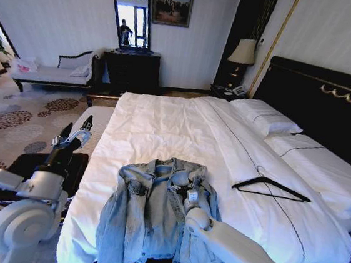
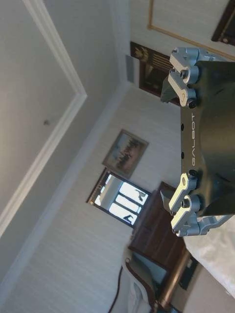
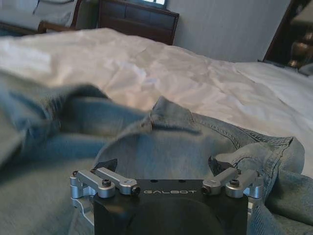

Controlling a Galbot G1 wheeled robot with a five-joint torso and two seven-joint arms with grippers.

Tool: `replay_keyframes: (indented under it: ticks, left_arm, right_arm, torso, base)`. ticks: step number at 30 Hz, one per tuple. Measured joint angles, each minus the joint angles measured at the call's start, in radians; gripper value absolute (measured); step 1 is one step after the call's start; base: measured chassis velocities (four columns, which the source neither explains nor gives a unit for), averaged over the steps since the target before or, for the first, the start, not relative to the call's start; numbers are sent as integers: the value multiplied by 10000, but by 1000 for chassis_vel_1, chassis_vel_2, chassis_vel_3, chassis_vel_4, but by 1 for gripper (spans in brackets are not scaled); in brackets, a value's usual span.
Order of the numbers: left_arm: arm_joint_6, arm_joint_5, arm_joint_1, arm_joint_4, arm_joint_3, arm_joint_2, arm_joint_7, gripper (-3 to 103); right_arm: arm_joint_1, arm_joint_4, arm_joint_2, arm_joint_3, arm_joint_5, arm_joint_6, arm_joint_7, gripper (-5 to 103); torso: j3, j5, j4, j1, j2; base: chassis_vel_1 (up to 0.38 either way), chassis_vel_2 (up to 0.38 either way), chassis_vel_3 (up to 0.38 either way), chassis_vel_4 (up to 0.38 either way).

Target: Pick up the clothes from the bed and hang them on the clothes hanger.

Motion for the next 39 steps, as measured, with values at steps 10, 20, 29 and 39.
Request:
replay_keyframes:
  ticks: [10, 20, 29, 39]
  left_arm:
    - [65, 342, 244, 95, 26, -168, -252, 100]
    - [101, 482, 347, 157, 6, -177, -349, 100]
    - [113, 561, 412, 195, 3, -198, -428, 100]
    - [132, 591, 373, 244, 119, -232, -508, 100]
  right_arm:
    - [338, -315, 617, -479, -5, 115, 16, 100]
    - [601, -1306, 1194, -868, -324, -51, 130, 100]
    - [845, -1960, 1763, -869, -618, -548, 888, 74]
    - [680, -1570, 1245, -806, -360, -1206, 1547, 41]
  torso:
    - [-1, 0, 1, 0, 1]
    - [-1, 0, -2, 1, 0]
    - [0, 2, 0, 1, 0]
    - [0, 2, -2, 1, 0]
  base:
    - [0, 0, 0, 0]
    - [0, 0, 0, 0]
    - [0, 0, 0, 0]
    - [0, 0, 0, 0]
